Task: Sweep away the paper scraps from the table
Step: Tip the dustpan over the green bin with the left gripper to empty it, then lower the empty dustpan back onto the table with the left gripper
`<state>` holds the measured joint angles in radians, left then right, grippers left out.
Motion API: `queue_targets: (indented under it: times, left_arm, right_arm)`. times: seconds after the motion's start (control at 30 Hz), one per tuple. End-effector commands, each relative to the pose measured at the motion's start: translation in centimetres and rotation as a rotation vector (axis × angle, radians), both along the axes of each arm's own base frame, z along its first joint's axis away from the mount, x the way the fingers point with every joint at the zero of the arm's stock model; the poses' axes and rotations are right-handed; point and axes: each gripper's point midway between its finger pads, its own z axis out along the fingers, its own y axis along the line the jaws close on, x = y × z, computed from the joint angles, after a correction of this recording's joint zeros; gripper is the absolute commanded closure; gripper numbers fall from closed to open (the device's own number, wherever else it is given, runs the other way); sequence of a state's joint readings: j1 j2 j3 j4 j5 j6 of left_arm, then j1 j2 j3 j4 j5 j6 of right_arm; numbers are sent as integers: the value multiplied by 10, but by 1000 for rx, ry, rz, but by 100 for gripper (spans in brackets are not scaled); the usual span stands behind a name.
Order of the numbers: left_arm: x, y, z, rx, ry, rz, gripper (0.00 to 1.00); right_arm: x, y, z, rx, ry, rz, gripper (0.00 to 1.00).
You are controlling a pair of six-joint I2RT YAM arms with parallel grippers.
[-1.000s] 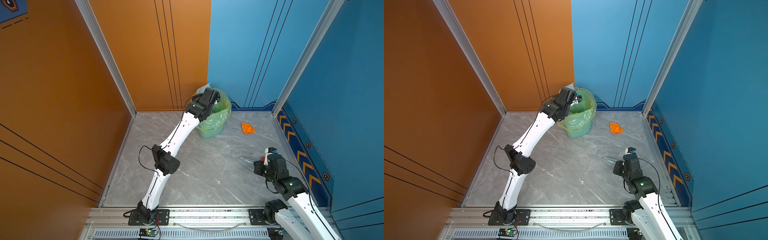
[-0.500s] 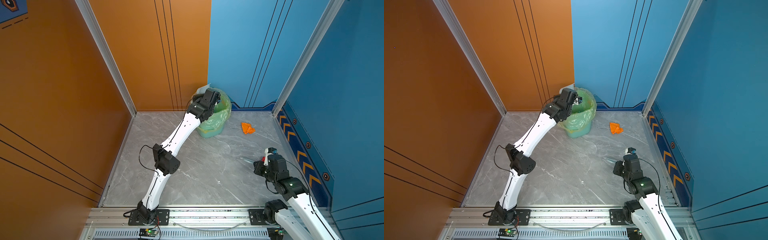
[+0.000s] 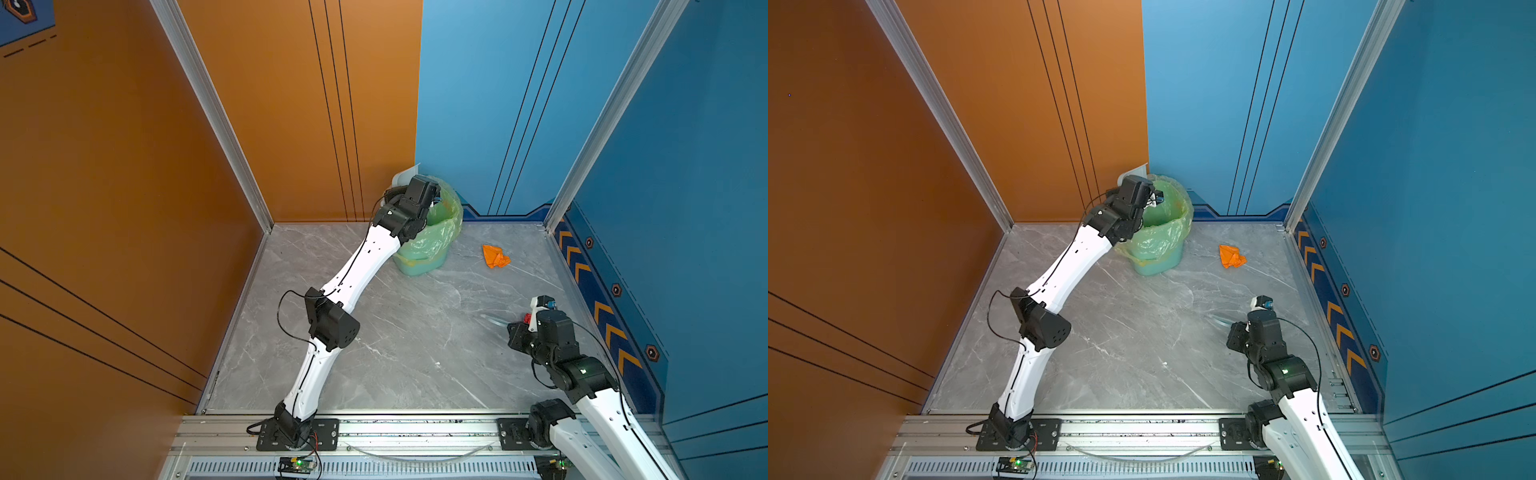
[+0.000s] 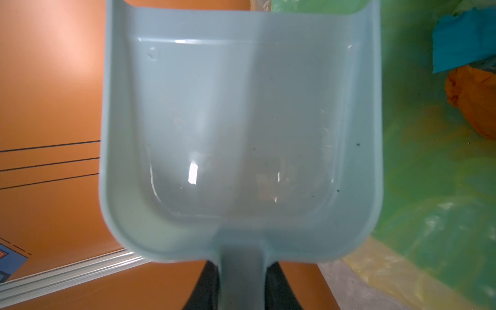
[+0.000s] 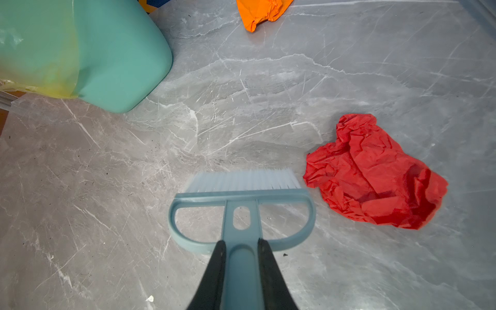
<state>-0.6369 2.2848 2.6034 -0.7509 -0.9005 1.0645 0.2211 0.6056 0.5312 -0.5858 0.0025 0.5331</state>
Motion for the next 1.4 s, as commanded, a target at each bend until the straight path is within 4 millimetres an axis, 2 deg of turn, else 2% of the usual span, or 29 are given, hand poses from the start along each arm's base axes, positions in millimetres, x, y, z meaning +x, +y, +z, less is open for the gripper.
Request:
queue_targets:
  times: [0.0, 0.27, 0.47, 0.6, 0.83, 1.17, 1.37]
  left_arm:
    - [-18, 13, 56, -187, -124, 6, 100]
    - [-50, 5, 79, -398, -127, -80, 100]
    - [-79, -9, 81, -495, -73, -144, 100]
    - [-98, -16, 75, -566, -35, -163, 100]
    - [-129, -23, 55, -660, 36, -177, 100]
    - [-164, -25, 6, -778, 176, -149, 100]
    - [-184, -32, -14, -833, 232, -149, 100]
  right_arm:
    - [-6, -3, -5, 5, 24, -16, 100]
    - [-7, -7, -4, -3, 24, -36, 100]
    - [-4, -8, 2, -10, 13, -36, 100]
    - [-2, -8, 4, -18, 18, -33, 100]
    - [0, -9, 8, -25, 13, -36, 100]
    - [2, -16, 14, -47, 5, -66, 100]
    - [8, -17, 21, -61, 3, -68, 100]
